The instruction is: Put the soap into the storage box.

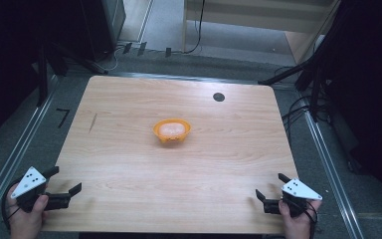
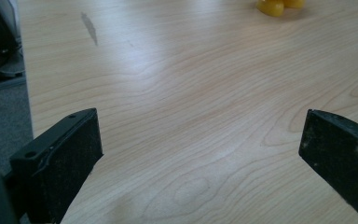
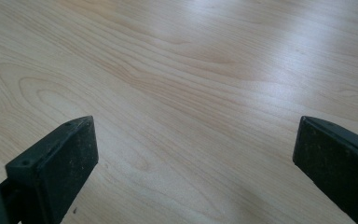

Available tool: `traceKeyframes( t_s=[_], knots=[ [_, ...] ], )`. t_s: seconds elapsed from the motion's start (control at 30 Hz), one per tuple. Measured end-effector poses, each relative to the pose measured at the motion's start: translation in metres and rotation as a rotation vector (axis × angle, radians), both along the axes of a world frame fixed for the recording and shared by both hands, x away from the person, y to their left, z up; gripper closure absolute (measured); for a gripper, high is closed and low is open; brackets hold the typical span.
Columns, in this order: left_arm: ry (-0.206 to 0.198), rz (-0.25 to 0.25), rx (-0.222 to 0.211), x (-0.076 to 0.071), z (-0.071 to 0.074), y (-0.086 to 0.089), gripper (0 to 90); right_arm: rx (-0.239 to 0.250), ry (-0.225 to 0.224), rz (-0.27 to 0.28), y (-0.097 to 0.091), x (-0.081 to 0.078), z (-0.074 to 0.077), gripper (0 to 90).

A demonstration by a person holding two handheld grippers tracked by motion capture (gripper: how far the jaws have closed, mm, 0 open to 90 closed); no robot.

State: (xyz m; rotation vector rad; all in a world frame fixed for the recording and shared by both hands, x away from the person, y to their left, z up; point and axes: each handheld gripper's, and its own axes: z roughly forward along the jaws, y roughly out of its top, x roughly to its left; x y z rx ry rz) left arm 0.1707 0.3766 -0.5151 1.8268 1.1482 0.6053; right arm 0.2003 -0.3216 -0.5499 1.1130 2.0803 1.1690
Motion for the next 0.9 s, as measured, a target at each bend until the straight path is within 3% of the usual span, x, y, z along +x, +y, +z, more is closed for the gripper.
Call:
traceKeyframes(
  t_s=[0.47,0.63,0.9],
  knots=[
    [-0.031,0.058,-0.028,-0.0027,-0.0052,0.0049,0.0,0.003,-0.001,0.001,-0.0007,-0.0001,0.0001,0.2],
    [-0.026,0.085,-0.073,-0.0023,-0.0053,0.0095,0.0,0.005,-0.001,0.001,-0.0008,-0.0003,0.0002,0.2],
    [-0.013,0.08,-0.071,-0.0009,-0.0053,0.0091,0.0,0.002,0.0,-0.002,-0.0003,0.0,0.0,0.2]
  ],
)
